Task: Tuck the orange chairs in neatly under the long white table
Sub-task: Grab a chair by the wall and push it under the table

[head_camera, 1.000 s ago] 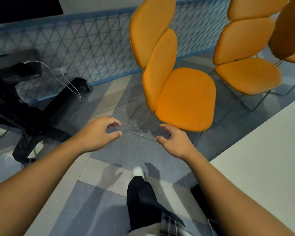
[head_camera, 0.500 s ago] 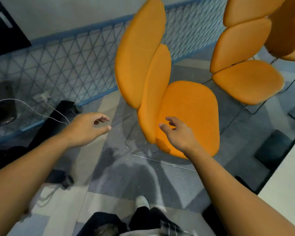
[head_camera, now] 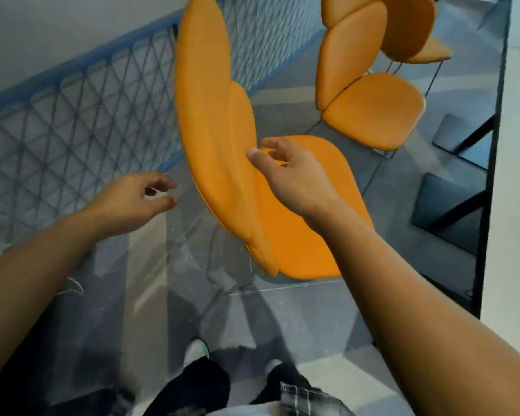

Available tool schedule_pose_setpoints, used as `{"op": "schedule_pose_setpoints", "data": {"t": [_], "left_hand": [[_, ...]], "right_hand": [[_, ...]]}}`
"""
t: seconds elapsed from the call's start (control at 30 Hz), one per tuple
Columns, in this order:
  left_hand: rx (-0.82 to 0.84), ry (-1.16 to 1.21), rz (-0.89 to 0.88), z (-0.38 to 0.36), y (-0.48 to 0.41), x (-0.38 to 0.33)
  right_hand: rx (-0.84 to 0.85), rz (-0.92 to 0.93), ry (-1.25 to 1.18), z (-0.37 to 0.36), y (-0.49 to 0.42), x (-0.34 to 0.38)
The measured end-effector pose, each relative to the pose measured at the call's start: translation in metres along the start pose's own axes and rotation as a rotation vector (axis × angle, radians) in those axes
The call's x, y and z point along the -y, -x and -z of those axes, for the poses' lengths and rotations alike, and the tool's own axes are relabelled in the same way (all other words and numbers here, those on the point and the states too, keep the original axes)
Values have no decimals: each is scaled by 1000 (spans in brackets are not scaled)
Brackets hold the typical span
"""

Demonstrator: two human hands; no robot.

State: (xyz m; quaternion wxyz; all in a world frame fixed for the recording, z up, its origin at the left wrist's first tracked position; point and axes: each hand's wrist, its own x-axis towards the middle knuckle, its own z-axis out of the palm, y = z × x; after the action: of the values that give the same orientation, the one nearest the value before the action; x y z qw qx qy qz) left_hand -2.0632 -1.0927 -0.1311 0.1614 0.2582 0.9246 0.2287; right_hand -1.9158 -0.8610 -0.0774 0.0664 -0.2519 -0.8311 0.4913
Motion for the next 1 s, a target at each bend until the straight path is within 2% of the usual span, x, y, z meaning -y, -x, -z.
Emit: {"op": "schedule_pose_setpoints", "data": {"t": [0.23, 0.43, 0.53, 0.87, 1.0], "left_hand": [[-55, 99, -115, 36, -59, 14], [-203, 171, -190, 64, -96, -1], [-209, 195, -255, 71, -114, -16], [-148, -138, -630, 77, -159, -47], [-145, -169, -787, 69, -182, -43]], "right_hand": [[-29, -24, 23, -38, -10, 44], [114, -2, 170, -58, -23, 56], [186, 37, 264, -65, -28, 50], [225, -6, 302, -69, -32, 45], [198, -15, 342, -70, -34, 47]]}}
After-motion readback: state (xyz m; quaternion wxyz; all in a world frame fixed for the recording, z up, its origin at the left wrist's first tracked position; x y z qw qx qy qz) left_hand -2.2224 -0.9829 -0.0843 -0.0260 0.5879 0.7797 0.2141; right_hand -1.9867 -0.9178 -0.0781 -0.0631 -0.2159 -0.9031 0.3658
